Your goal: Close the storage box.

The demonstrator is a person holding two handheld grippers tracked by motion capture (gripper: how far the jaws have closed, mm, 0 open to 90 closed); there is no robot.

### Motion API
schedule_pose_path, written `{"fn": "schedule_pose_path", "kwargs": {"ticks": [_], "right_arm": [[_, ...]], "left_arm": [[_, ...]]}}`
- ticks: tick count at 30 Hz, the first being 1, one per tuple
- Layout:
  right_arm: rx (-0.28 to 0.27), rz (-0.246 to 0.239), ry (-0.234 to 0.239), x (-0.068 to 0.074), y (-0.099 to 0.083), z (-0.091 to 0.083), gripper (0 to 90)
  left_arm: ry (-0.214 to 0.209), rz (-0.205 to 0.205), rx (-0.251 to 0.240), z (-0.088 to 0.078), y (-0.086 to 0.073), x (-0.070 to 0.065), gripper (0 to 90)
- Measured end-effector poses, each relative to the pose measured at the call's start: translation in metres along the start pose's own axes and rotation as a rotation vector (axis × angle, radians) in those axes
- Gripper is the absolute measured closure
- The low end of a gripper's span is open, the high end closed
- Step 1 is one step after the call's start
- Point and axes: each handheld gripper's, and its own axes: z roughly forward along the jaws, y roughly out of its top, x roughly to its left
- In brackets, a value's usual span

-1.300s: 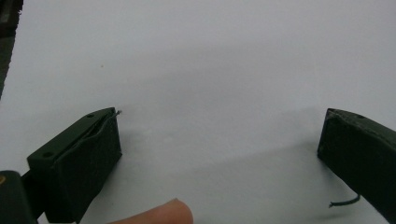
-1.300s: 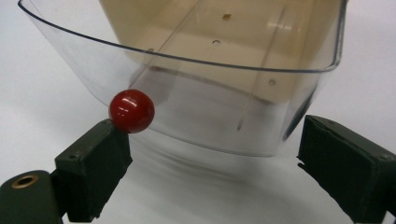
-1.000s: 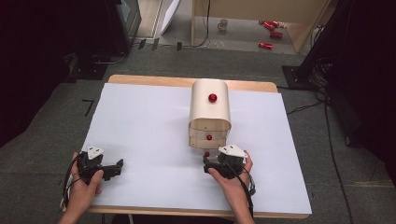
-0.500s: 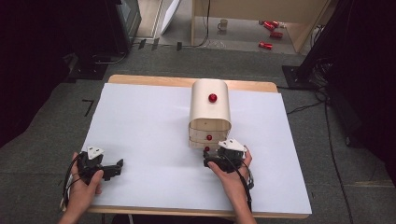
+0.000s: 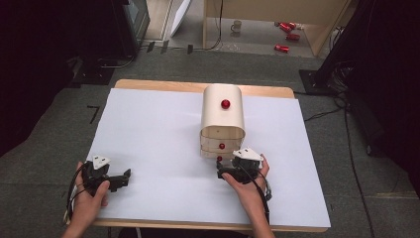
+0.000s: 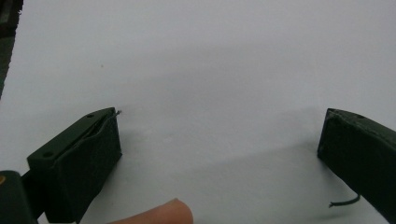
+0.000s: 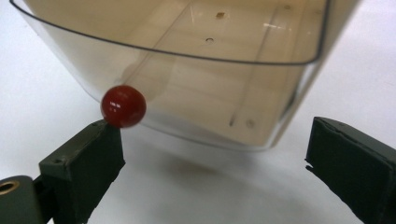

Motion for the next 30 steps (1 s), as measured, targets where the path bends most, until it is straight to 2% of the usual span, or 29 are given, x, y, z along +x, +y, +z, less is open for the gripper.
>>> {"fn": "schedule_pose_path", "kwargs": {"ticks": [4,7,19,27,29,30], "right_arm": [[-0.011,0.006,-0.009,-0.008,-0.003,-0.008,4.3],[-0.02,0.028,-0.023,-0.02,-0.007,-0.019,4.3],[-0.019,0.05,-0.075,-0.051,-0.024,-0.044,4.3],[-0.009,0.079,-0.129,-0.077,-0.04,-0.061,3.2],[-0.003,0.09,-0.148,-0.088,-0.046,-0.068,2.8],[-0.003,0.09,-0.148,-0.088,-0.046,-0.068,2.8]], "left_arm": [[0.0,0.0,0.0,0.0,0.0,0.0,0.0],[0.0,0.0,0.0,0.0,0.0,0.0,0.0],[0.001,-0.001,-0.001,0.0,0.0,0.0,0.0],[0.001,-0.001,-0.001,0.0,0.0,0.0,0.0],[0.001,-0.001,-0.002,0.0,0.0,0.0,0.0],[0.001,-0.001,-0.002,0.0,0.0,0.0,0.0]]}}
